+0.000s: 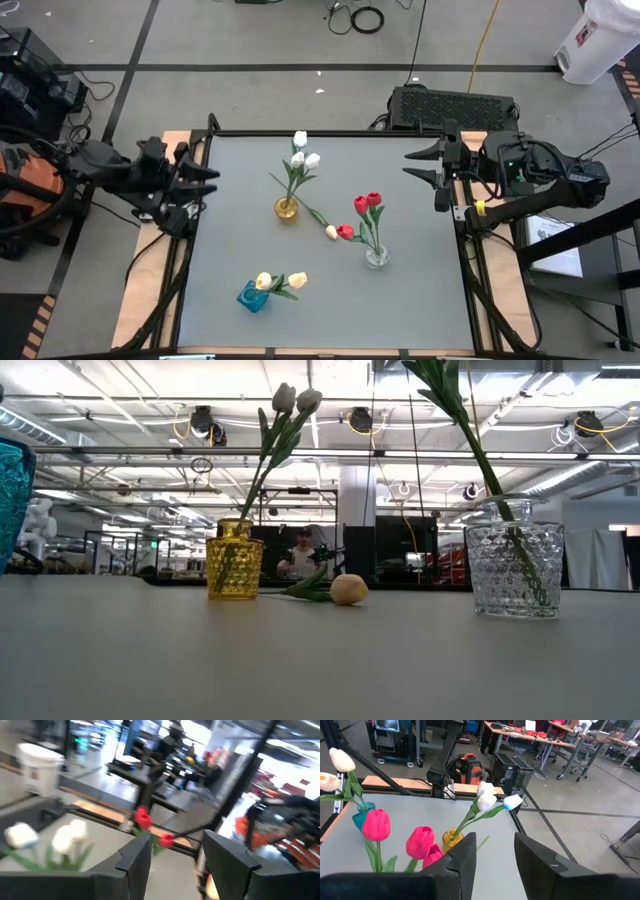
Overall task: Sort flowers into vase by color
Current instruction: Put the yellow tulip into the blue vase
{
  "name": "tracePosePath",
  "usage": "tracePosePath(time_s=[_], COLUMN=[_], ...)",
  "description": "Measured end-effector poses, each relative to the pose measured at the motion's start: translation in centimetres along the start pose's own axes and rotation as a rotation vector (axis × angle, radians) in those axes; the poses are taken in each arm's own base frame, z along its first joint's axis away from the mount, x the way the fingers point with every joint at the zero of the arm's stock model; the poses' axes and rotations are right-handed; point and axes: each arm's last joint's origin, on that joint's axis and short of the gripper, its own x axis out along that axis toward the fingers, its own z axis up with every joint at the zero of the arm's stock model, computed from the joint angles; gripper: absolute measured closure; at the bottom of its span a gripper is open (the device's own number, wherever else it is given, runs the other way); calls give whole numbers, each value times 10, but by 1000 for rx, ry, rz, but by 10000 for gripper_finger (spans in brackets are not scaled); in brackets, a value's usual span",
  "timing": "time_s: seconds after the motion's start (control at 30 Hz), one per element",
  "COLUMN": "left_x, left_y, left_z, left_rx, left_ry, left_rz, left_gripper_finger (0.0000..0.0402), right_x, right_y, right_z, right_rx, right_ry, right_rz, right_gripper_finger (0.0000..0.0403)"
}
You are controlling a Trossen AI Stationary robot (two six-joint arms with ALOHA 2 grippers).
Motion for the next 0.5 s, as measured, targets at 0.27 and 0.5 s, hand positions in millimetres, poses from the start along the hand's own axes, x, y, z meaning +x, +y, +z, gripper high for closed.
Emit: tracePosePath(time_s=[0.27,0.5], left_x=[0,0], left_y=[3,3], left_z=[1,1], left_rx=[83,44], left_ry=[-42,-45], left_rz=[106,107], left_gripper_finger=[218,218], right_x=[4,13], right_y=[1,0], right_z=[2,20], right_rx=[209,540], right_ry=[-16,-191], right_rz=[5,-61], right_gripper_finger=[277,277])
